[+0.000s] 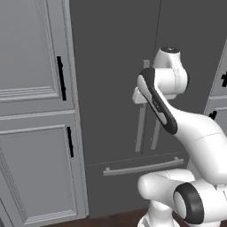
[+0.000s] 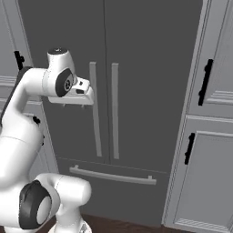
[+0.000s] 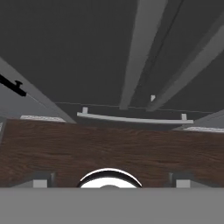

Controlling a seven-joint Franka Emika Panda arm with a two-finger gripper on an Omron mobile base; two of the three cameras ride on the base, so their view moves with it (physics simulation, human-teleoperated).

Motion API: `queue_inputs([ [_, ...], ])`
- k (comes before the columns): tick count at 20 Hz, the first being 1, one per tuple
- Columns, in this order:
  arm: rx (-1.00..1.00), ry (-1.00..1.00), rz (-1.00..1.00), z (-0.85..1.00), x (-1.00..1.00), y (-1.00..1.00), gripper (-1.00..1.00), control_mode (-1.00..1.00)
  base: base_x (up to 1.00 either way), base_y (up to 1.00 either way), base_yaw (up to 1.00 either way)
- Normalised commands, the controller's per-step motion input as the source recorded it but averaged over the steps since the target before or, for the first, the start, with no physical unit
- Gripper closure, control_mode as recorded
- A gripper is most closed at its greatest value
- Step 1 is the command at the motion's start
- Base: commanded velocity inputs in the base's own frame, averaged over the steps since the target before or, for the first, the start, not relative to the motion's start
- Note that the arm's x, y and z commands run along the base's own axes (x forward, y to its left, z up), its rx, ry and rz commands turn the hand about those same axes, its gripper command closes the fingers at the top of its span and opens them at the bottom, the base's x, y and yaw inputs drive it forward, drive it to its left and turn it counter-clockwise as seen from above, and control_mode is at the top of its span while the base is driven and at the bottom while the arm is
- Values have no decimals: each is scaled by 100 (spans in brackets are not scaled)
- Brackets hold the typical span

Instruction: Take the strawberry from the fridge and place it on top of the pancake, located on the dining counter.

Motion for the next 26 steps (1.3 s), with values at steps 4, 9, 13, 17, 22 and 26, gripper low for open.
queue_inputs([
  [4, 0, 0, 0, 0, 0, 0, -100, 100, -4, -71, 0],
  [9, 0, 0, 0, 0, 0, 0, -100, 100, -12, -39, -4],
  [13, 0, 0, 0, 0, 0, 0, -100, 100, -13, 23, -2],
  [17, 0, 0, 0, 0, 0, 0, -100, 100, -6, 40, 0],
  [22, 0, 0, 0, 0, 0, 0, -100, 100, -1, 12, -1],
  [26, 0, 0, 0, 0, 0, 0, -100, 100, -26, 2, -4],
])
